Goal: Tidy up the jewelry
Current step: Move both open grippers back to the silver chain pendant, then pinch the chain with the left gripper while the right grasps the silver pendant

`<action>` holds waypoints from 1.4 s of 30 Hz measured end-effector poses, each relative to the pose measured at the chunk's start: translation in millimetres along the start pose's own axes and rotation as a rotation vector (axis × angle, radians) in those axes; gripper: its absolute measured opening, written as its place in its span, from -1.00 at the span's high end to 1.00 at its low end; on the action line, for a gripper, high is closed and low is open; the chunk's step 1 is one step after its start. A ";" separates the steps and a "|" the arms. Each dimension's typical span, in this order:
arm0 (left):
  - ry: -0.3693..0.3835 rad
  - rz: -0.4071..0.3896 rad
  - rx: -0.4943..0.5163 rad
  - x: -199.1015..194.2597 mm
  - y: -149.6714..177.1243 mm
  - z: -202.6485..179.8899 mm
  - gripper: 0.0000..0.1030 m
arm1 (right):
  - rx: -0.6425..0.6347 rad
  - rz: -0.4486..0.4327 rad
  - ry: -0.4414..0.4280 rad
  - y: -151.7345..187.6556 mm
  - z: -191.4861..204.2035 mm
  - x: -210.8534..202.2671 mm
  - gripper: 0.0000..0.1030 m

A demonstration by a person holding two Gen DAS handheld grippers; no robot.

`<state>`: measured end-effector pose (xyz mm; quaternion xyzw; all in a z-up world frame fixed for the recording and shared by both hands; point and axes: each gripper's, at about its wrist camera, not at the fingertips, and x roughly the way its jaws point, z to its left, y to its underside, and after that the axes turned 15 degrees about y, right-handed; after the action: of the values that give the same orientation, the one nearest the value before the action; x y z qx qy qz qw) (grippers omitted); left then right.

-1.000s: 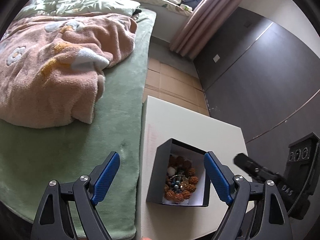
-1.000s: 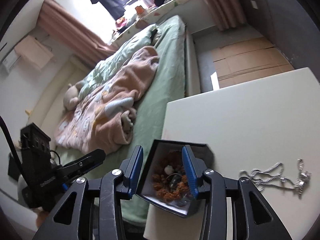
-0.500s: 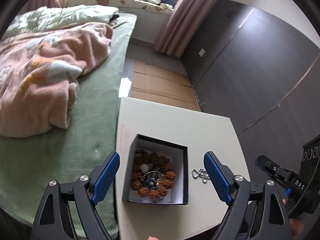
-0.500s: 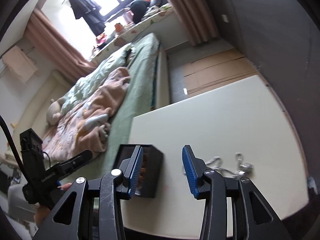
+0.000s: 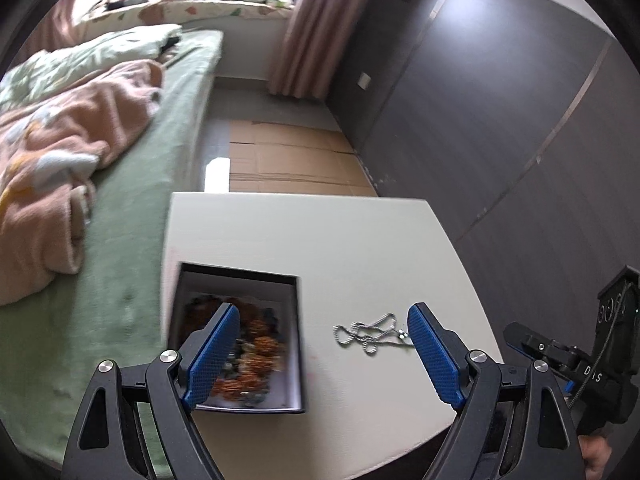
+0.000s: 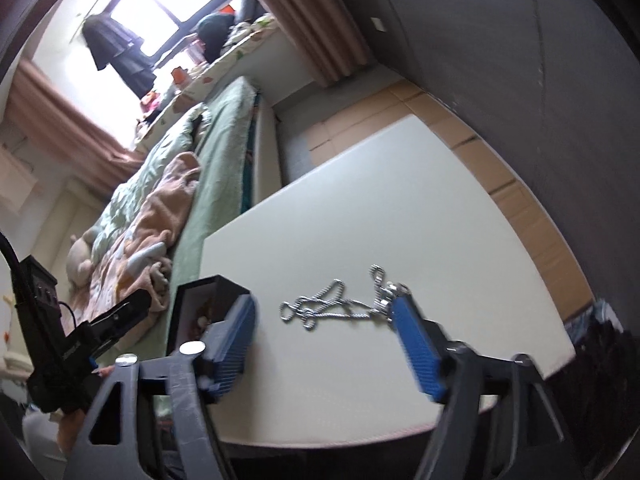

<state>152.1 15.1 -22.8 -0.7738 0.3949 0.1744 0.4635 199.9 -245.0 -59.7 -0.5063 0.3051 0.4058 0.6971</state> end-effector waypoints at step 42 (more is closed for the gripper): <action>-0.007 0.361 0.120 175.1 34.7 -58.3 0.50 | 0.282 0.108 0.007 9.2 -76.4 39.7 -0.66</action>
<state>229.5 -122.5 -124.6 -0.6606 0.5355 0.2337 0.4715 210.0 -306.2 -120.1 -0.3874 0.3883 0.3943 0.7373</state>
